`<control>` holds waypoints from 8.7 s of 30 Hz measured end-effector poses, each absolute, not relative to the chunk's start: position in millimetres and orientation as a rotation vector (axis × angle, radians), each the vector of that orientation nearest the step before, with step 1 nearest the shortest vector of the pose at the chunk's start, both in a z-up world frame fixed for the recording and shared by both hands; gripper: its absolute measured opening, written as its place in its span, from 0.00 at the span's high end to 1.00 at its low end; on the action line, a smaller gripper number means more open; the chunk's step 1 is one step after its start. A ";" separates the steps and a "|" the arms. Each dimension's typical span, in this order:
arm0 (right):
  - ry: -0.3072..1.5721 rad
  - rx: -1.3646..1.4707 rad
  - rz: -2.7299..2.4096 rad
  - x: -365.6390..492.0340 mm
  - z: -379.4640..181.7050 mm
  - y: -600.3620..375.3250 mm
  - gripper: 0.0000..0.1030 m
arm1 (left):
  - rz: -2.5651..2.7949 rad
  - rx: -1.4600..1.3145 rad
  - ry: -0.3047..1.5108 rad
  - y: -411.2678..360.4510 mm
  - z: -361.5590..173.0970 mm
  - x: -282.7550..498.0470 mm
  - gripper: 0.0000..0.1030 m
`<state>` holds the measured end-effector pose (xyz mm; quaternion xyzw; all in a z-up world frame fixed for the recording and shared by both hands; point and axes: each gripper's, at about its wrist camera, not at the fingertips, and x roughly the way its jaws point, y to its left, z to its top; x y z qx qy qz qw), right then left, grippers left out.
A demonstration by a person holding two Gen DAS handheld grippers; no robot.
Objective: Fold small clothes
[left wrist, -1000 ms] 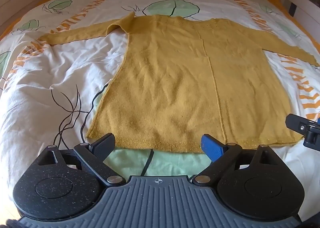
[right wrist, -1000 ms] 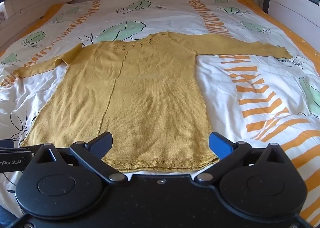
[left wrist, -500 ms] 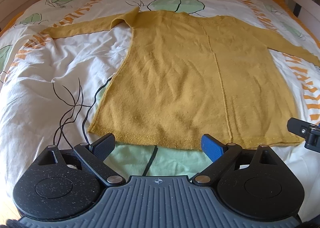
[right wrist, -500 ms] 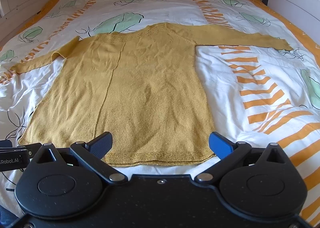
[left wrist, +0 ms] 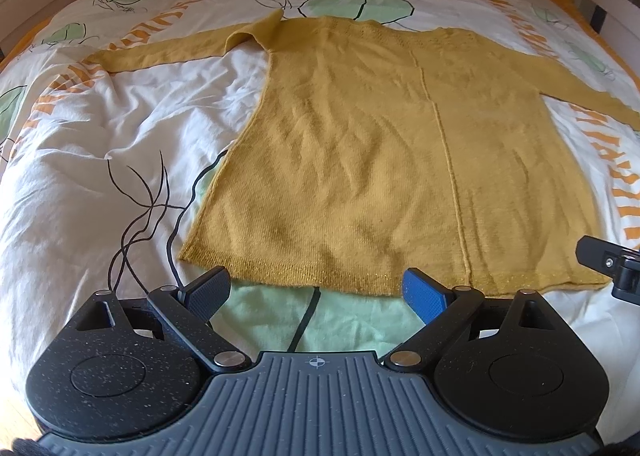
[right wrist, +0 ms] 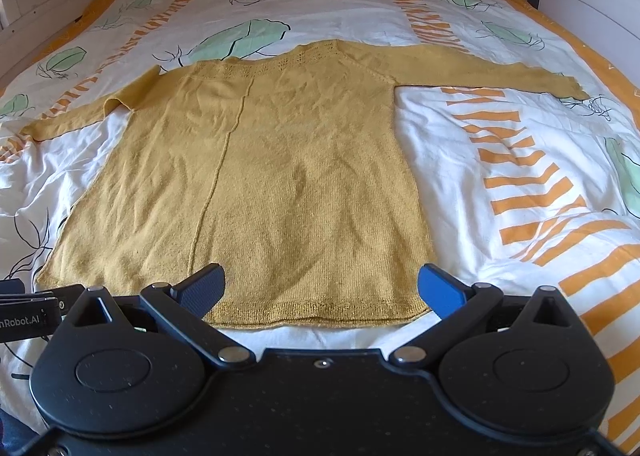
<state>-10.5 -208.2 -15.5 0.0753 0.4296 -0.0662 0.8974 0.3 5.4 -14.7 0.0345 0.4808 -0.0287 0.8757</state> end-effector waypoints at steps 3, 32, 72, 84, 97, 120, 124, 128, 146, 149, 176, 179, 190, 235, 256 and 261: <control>0.893 0.158 -0.135 -10.3 -16.0 -208.0 0.01 | -0.061 0.076 1.007 5.3 -16.3 0.2 0.09; 0.955 0.172 -0.096 6.2 -28.7 -202.7 0.01 | -0.062 0.083 1.048 4.9 -23.4 12.8 0.09; 0.848 0.244 0.000 128.2 -44.7 -219.9 0.01 | -0.099 -0.166 0.796 91.8 -14.1 169.3 0.10; 0.760 0.222 0.131 168.0 -42.9 -200.1 0.00 | 0.110 -0.205 0.752 182.1 -23.7 259.5 0.10; 0.693 0.182 0.143 211.7 -64.9 -174.5 0.00 | 0.305 -0.311 0.774 274.3 -66.7 334.7 0.10; 0.701 0.003 0.073 223.2 -110.1 -152.2 0.00 | 0.316 -0.299 0.705 294.7 -82.7 383.4 0.23; 0.693 0.009 0.073 222.9 -111.0 -152.4 0.00 | 0.387 -0.318 0.715 312.0 -75.1 389.3 0.83; 0.687 0.014 0.073 223.2 -111.4 -152.6 0.00 | 0.380 -0.389 0.690 323.6 -63.8 380.5 0.94; 0.734 0.083 0.140 226.6 -98.3 -167.5 0.00 | -0.012 -0.184 0.528 154.3 96.8 344.6 0.95; 0.729 0.117 0.170 221.7 -82.9 -182.3 0.01 | -0.100 -0.180 0.507 114.8 115.0 340.3 0.95; 0.648 0.250 0.002 170.4 -90.7 -304.3 0.01 | -0.490 0.030 0.604 -158.7 17.3 302.1 0.64; 0.634 0.278 0.001 168.7 -91.4 -307.7 0.01 | -0.476 0.099 0.577 -147.4 10.4 287.8 0.56; 0.605 0.322 0.005 166.2 -93.8 -311.7 0.01 | -0.126 0.112 0.725 -26.9 -60.1 288.0 0.55; 0.701 0.077 0.089 320.8 -63.3 -283.1 0.86 | -0.086 0.081 0.647 15.4 -110.7 264.7 0.42; 0.712 0.154 -0.038 270.4 -73.1 -334.0 0.33 | -0.085 0.087 0.650 16.0 -111.2 265.2 0.42; 0.702 0.195 -0.113 242.9 -68.0 -377.1 0.33 | -0.087 0.090 0.661 16.2 -109.1 266.2 0.42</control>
